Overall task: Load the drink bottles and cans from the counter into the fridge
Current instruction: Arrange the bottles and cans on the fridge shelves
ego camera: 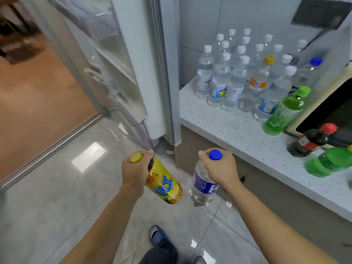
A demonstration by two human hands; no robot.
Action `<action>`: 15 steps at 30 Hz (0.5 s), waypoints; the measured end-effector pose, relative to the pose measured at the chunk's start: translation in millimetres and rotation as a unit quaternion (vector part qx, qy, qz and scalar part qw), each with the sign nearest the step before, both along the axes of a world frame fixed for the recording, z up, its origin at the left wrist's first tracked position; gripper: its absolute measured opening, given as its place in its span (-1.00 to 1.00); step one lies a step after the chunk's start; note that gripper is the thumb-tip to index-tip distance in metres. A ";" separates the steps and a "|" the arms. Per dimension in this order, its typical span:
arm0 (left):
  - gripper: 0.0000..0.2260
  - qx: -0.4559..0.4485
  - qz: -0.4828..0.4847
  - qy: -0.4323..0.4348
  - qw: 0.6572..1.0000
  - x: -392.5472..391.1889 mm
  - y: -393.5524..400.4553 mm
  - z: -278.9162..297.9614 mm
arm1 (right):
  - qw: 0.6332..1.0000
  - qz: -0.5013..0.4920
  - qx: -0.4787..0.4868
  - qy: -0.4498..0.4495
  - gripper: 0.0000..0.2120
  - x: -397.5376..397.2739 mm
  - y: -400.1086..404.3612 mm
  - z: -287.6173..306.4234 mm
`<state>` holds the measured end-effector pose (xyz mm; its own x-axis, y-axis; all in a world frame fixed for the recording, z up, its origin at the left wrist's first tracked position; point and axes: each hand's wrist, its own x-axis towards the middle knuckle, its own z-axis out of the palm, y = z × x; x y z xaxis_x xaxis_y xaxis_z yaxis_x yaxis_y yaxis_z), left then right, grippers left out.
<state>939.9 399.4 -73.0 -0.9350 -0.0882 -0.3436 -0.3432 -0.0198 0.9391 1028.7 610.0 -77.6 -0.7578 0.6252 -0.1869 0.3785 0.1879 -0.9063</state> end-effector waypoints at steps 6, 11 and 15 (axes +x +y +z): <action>-0.87 -0.014 0.110 -0.008 0.994 -6.2 -118.4 -18.4 | 0.991 0.123 0.024 -0.047 -0.80 -43.6 -106.6 -22.1; -0.87 -0.011 0.181 -0.005 0.983 -32.4 -218.9 -26.4 | 0.984 0.169 0.020 -0.049 -0.82 -99.7 -202.1 -24.8; -0.89 -0.017 0.203 0.008 0.979 -67.3 -300.2 -24.5 | 0.986 0.167 -0.004 -0.031 -0.88 -148.2 -282.5 -24.9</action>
